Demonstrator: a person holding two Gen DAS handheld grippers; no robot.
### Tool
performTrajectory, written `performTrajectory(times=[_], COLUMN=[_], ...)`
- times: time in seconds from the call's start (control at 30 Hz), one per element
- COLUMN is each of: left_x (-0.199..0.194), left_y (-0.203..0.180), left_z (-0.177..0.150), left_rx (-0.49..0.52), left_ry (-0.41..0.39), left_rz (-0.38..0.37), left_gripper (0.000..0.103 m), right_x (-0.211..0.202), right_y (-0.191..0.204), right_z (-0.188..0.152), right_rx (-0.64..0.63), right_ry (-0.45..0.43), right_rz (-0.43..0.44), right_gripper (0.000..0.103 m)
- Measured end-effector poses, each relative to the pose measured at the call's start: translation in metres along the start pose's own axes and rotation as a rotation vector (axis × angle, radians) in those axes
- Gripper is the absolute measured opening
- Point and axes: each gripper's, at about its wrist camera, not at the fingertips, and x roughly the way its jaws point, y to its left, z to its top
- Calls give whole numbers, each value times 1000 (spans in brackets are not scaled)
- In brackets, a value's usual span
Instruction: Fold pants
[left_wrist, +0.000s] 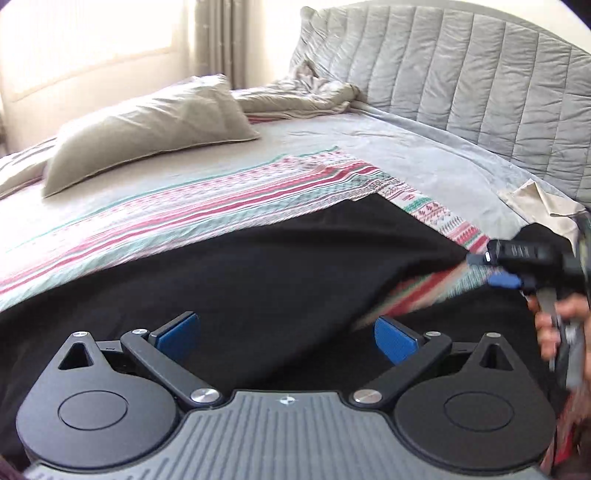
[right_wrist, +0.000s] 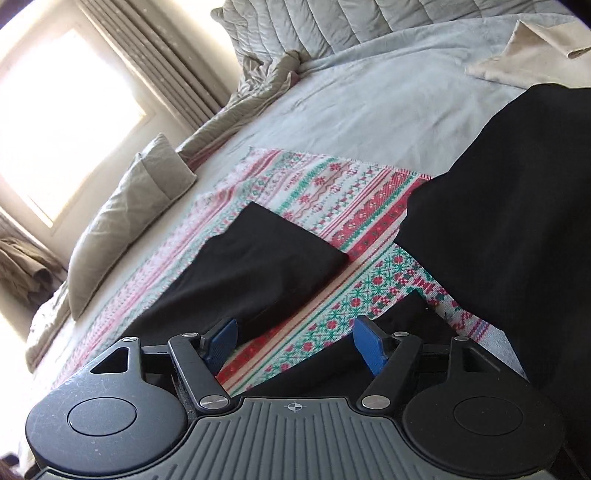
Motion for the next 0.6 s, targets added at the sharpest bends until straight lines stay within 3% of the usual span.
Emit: performTrajectory(times=[0.27,0.43,0.6], left_x=[113,171,220], left_y=[-34,-47,-54], left_z=[60,93,120], left_rx=[114,207,204], left_ry=[21,45,47], left_rz=[-79,-161,-258], left_gripper=[103,103,103], right_x=[23,32,40], right_y=[3,5,3], right_z=[7,10,12], right_rx=[-25,-76,-95], right_ry=[-31,-42,-90], right_rz=[11,91,40], right_gripper=[71,70,59])
